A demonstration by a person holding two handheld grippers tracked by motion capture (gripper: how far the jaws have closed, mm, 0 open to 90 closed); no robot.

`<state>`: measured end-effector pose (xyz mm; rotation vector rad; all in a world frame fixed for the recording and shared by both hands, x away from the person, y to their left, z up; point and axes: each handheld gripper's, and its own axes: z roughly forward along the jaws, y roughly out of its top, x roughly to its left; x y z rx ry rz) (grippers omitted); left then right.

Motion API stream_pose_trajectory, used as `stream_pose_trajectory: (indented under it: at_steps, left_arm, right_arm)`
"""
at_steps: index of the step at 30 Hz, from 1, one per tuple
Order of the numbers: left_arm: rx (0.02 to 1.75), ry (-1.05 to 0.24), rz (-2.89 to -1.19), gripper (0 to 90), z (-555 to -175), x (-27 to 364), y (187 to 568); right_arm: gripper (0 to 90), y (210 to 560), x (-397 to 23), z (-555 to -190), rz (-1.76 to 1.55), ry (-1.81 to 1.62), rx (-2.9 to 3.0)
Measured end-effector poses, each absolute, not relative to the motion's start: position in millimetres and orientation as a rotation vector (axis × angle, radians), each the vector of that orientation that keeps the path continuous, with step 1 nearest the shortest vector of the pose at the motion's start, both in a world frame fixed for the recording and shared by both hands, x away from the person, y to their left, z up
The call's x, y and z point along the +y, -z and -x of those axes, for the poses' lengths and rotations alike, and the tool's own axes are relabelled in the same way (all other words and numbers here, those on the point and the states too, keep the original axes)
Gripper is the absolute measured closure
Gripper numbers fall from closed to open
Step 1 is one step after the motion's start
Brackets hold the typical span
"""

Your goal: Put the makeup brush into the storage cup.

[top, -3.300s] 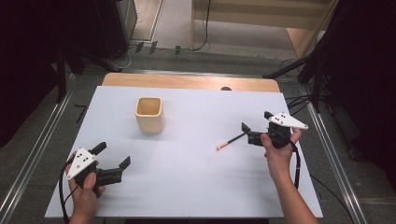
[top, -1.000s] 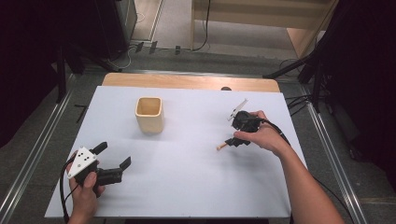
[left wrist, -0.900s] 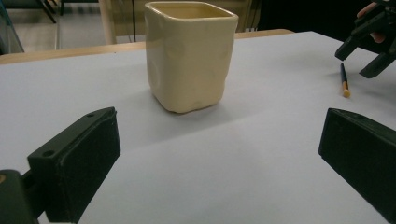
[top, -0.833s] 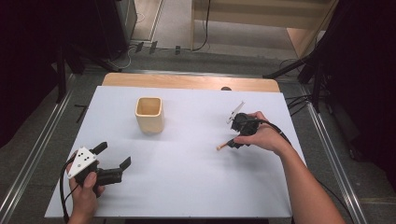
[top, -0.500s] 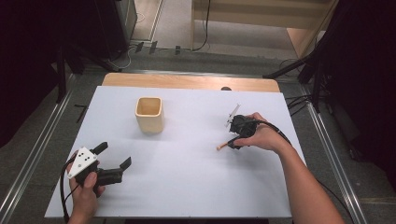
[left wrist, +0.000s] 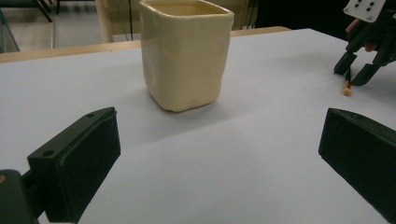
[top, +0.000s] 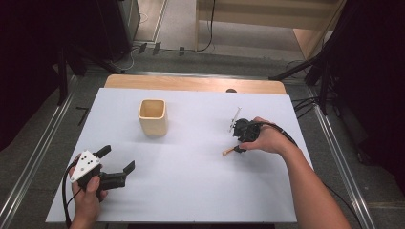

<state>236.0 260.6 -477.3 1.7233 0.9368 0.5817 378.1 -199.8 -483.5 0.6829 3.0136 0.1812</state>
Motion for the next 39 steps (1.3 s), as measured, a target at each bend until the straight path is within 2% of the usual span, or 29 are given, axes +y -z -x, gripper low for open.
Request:
stream_pose_trajectory:
  at_steps: [1,3,4,13,21,39]
  left_arm:
    - [0.936,-0.581,-1.725,0.0,-236.0,260.5,477.4]
    - [0.937,-0.576,-1.726,0.0,-235.9,260.2,477.5]
    - [0.937,-0.575,-1.728,0.0,-235.8,260.2,477.5]
    - [0.930,-0.572,-1.729,0.0,-236.5,257.9,477.2]
    - [0.920,-0.515,-1.700,0.0,-241.2,245.2,470.4]
    - [0.837,-0.466,-1.769,0.1,-266.5,200.6,466.1]
  right_arm:
    - [61.3,482.7,-197.7,-377.8,-0.669,-0.162,3.018]
    - [83.1,480.5,-192.8,-377.6,-0.647,-0.097,3.038]
    - [84.5,481.2,-191.2,-378.6,-0.633,-0.088,3.050]
    - [84.9,480.5,-190.2,-378.9,-0.713,-0.069,3.040]
    - [84.9,479.8,-200.3,-371.4,-0.836,-0.187,2.955]
    - [84.9,458.2,-228.2,-334.6,-1.007,-0.820,2.682]
